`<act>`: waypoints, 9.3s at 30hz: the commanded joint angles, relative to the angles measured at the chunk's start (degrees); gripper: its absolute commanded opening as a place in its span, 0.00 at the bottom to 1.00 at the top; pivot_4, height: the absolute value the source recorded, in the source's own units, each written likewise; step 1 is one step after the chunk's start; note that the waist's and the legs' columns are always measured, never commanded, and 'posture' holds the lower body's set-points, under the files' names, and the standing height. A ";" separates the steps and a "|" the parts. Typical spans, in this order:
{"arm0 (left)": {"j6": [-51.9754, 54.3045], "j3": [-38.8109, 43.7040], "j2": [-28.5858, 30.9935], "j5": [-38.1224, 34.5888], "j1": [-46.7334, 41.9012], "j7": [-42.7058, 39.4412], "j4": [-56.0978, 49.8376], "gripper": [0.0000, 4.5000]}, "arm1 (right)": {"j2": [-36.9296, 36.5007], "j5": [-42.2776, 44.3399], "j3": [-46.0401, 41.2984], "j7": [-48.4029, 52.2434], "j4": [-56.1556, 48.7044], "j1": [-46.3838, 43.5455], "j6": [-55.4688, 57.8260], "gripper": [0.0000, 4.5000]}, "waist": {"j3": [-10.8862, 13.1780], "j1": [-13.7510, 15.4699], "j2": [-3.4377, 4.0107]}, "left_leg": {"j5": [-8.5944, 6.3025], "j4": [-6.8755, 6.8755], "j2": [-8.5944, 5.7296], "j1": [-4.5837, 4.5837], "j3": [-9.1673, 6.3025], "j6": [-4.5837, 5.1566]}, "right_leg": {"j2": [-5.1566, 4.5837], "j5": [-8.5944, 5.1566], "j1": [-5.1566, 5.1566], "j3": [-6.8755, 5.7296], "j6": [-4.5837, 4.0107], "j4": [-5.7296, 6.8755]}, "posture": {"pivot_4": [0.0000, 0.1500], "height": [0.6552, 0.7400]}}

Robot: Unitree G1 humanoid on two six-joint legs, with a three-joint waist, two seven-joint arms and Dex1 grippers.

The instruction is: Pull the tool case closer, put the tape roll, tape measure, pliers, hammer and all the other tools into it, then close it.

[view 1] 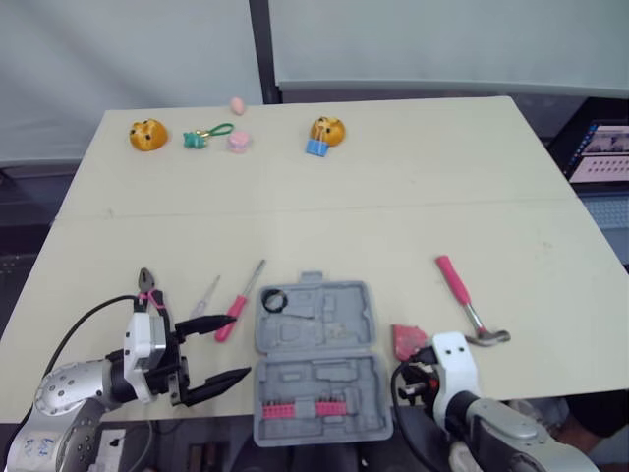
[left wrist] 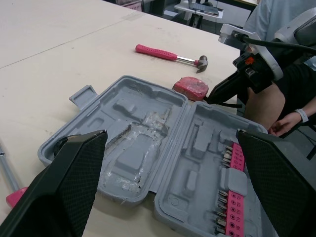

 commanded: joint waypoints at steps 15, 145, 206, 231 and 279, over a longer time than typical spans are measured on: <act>-0.47 -0.76 -0.35 -0.40 0.25 0.60 -1.27 1.00 | -0.10 1.16 -0.33 -0.31 -4.00 2.16 0.85 0.00 | 0.00 -0.01 0.00 | 0.05 0.00 0.01 0.03 0.01 -0.04 | 0.01 0.00 0.01 0.01 0.00 0.04 | 1.00 0.67; -1.55 1.57 0.29 -0.02 0.49 4.50 -1.91 1.00 | -46.71 -16.75 18.17 74.72 51.14 -48.06 -60.65 0.67 | 0.29 0.29 0.12 | 0.06 0.88 -0.01 -0.20 -0.01 0.03 | -0.04 0.17 0.19 -0.16 0.19 0.12 | 1.00 0.67; 1.89 2.60 0.51 -1.62 3.66 4.90 -3.96 1.00 | -20.08 -24.33 56.44 55.56 47.90 -82.06 -12.02 0.67 | 0.29 -1.61 0.12 | 0.09 0.98 -0.04 -1.04 0.08 -0.06 | -0.07 0.14 -0.97 -0.16 0.11 0.98 | 1.00 0.67; 0.83 1.66 -0.96 -0.63 4.03 4.59 -3.04 1.00 | -20.86 -23.58 52.89 60.34 45.51 -86.40 -11.43 1.00 | 0.29 -1.60 0.12 | 0.10 1.00 -0.03 -1.04 0.08 -0.08 | -0.07 0.13 -0.98 -0.16 0.10 1.00 | 1.00 0.67; 2.79 2.59 1.13 -1.40 1.46 3.27 -2.66 1.00 | -17.35 -5.83 15.17 52.85 62.30 -48.48 -62.51 0.36 | 0.20 -1.50 -0.04 | 0.14 1.01 -0.01 -0.82 0.18 -0.04 | -0.06 0.14 -0.75 -0.15 0.11 1.01 | 1.00 0.67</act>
